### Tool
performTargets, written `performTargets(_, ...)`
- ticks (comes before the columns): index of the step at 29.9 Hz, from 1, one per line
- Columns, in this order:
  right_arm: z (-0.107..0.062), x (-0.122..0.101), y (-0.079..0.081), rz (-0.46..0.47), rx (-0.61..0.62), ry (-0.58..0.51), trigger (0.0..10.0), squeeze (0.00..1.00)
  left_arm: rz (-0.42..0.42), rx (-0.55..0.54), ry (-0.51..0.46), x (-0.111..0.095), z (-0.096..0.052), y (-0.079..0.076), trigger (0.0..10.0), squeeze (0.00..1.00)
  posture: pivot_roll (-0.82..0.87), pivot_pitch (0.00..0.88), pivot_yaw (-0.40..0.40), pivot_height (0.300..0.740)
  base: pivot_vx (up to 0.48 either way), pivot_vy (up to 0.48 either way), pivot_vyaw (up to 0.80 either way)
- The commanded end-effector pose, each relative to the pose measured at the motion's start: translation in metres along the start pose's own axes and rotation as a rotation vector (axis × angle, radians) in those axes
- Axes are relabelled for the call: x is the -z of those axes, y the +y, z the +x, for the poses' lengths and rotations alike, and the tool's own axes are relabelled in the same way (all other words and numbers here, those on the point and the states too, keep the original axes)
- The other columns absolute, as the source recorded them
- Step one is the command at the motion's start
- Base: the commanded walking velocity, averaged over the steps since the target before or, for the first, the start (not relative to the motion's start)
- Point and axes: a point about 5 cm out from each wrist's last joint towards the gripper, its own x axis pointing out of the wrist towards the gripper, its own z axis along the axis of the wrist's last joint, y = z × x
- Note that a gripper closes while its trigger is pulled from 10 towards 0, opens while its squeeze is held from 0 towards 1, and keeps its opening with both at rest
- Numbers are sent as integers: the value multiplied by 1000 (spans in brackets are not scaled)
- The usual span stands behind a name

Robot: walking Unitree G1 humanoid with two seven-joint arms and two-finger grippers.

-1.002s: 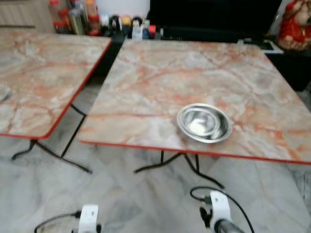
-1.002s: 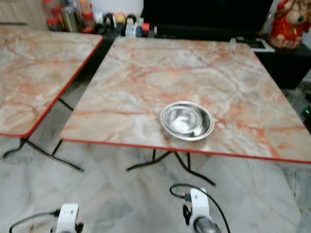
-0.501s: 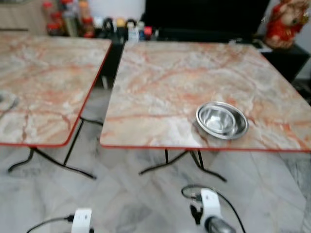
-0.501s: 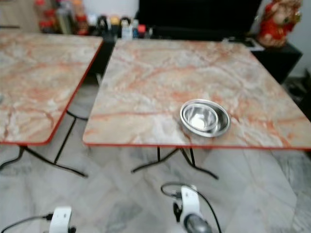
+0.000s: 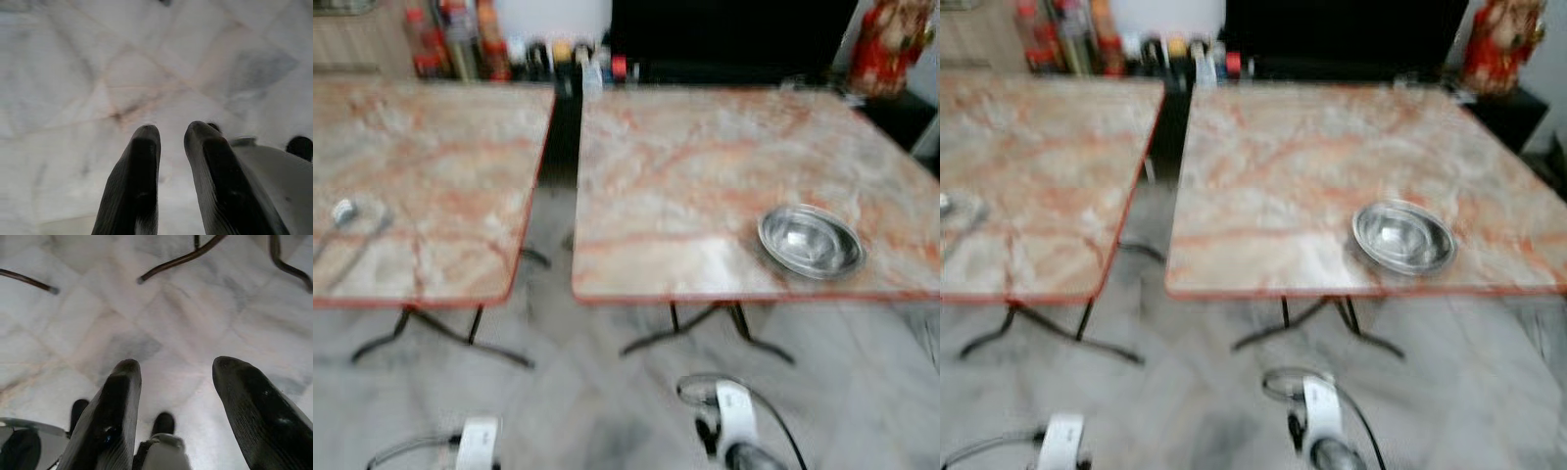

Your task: Setting the table

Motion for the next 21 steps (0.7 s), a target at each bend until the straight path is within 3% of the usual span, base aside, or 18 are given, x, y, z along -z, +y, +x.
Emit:
performTargets(1,-2,5,-9,-3,21,15,10000,0,2,13,12,2,0,-8,10000,0,109,21,-26,740,0,375,0)
performTargets(21,-1,0,-7,-24,5,6,10000,0,-10,0,26,8,-1,-5,10000,0,114,0,-28,740,0,375,0)
